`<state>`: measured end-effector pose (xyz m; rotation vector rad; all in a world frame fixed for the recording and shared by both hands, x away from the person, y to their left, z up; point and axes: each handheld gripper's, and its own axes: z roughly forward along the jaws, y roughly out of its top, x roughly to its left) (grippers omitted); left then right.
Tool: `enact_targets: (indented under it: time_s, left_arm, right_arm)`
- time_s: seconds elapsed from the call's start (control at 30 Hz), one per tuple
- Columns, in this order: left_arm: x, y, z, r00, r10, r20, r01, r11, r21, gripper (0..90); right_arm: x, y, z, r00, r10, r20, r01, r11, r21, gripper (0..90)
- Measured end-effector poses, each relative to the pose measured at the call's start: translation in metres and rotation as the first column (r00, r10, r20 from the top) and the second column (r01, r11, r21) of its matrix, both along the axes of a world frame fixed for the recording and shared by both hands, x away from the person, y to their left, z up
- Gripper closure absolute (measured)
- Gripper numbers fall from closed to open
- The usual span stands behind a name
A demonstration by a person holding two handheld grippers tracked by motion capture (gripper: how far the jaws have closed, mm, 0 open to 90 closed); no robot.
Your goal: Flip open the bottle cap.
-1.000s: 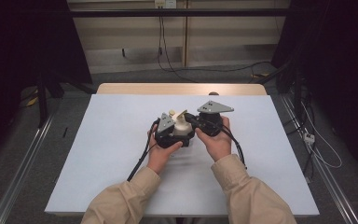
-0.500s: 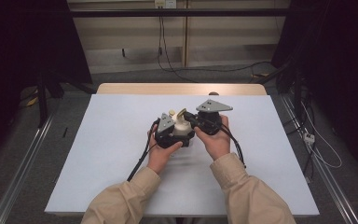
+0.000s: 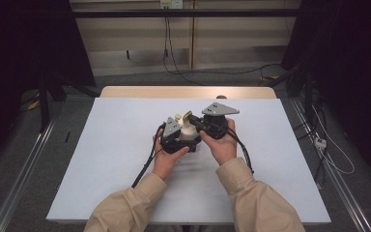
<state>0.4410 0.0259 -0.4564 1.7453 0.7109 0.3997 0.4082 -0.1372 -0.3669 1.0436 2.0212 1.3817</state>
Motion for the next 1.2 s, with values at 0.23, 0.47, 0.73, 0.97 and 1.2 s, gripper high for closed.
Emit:
enact_targets:
  time_s: [0.23, 0.47, 0.73, 0.97, 1.2]
  left_arm:
    - [0.0, 0.0, 0.0001, 1.0, 0.001, -0.001, -0.001, 1.0, 0.0, 6.2]
    - [-0.0002, 0.0, 0.0002, 1.0, 0.001, -0.002, -0.001, 1.0, 0.0, 6.2]
    - [0.0, 0.0001, 0.0002, 1.0, 0.001, -0.001, -0.001, 1.0, 0.0, 6.2]
    - [-0.0002, -0.0007, 0.0, 1.0, 0.006, -0.005, -0.006, 1.0, -0.007, 6.0]
    - [-0.0001, 0.0008, 0.0007, 1.0, -0.004, -0.005, 0.004, 1.0, 0.004, 5.7]
  right_arm:
    - [0.0029, 0.0021, 0.0005, 1.0, 0.005, 0.004, -0.005, 1.0, 0.002, 90.0]
    - [0.0055, 0.0044, -0.0007, 0.9999, 0.01, 0.002, -0.01, 1.0, -0.003, 90.0]
    - [0.0079, 0.0048, -0.0007, 1.0, 0.006, 0.001, -0.006, 1.0, 0.003, 90.0]
    - [0.0085, 0.0031, -0.0006, 1.0, 0.002, 0.002, -0.002, 1.0, 0.001, 89.7]
    - [0.0044, -0.0035, 0.0008, 0.9999, -0.003, 0.011, 0.003, 1.0, -0.005, 76.9]
